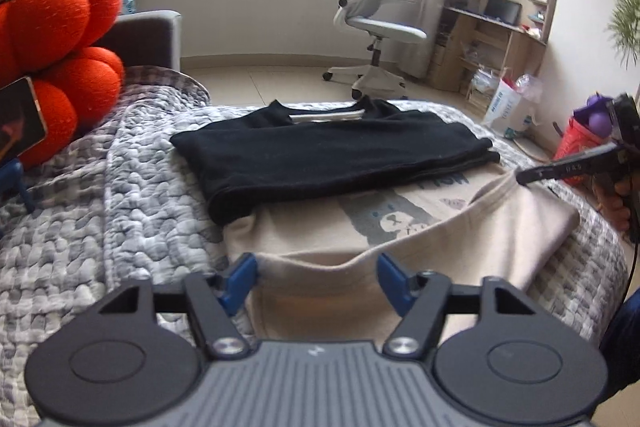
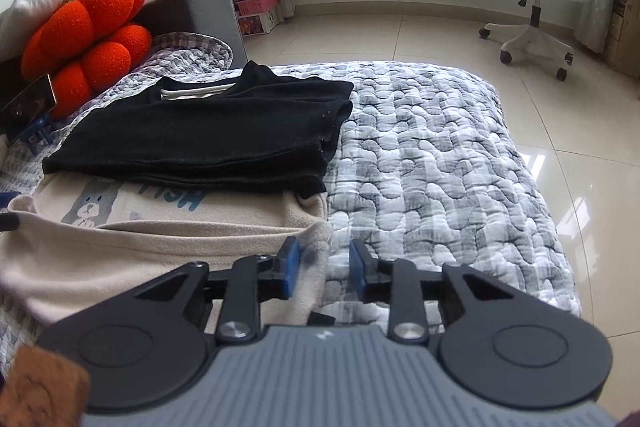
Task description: Fold clothes
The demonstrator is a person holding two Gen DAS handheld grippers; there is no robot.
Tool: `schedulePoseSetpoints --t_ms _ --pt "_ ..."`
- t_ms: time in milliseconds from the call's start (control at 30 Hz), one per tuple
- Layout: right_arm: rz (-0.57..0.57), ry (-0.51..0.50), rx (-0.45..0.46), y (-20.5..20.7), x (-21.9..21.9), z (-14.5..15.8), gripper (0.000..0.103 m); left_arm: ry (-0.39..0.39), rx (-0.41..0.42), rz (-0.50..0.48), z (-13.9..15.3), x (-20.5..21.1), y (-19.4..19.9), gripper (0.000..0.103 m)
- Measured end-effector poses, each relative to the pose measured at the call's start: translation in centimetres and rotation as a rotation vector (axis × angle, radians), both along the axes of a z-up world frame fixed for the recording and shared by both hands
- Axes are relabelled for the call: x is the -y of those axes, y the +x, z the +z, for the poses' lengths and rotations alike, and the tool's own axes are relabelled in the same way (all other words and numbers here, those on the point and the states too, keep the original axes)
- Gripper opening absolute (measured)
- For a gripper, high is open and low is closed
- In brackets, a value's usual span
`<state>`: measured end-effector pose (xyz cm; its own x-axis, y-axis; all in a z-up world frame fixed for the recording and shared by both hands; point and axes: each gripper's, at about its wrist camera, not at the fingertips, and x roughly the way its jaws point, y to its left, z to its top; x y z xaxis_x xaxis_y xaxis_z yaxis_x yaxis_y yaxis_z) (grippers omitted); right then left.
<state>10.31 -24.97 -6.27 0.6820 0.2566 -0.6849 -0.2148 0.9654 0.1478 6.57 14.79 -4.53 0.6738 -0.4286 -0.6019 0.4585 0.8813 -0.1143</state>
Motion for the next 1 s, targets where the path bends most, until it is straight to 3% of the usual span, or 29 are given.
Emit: schedulePoseSetpoints --t_ms 67,100,133,367,500,667,900,1000 --pt "0.012 -0.019 0.012 -0.1 -0.3 0.0 0.032 -0.016 0.002 0.017 0.4 -0.3 -0.5 0.017" --pt "0.021 -0.036 0.022 -0.2 -0.6 0.1 0.028 -0.023 0.002 0.026 0.6 -0.4 -0.8 0.012" --pt "0.028 -0.051 0.037 -0.5 -0.9 0.4 0.009 -0.031 0.003 0.035 0.8 -0.6 -1.0 0.009" --pt "0.021 -0.045 0.110 -2.5 -0.8 2.6 0.007 -0.086 0.009 0.096 2.2 -1.5 -2.8 0.008" --pt "0.012 0.037 0.138 -5.4 0.4 4.8 0.007 -0.169 -0.001 0.095 4.1 -3.0 -5.6 0.008" --pt "0.002 0.041 0.127 -6.1 0.5 5.1 0.007 -0.139 -0.023 0.120 4.3 -2.7 -5.3 0.008" --pt "-0.037 -0.014 0.108 -3.2 -0.8 3.4 0.007 -0.040 -0.073 0.250 2.5 -1.1 0.0 0.008" --pt "-0.045 -0.060 0.085 -1.5 -1.8 1.8 0.007 -0.042 -0.104 0.277 1.5 -1.0 1.4 0.009"
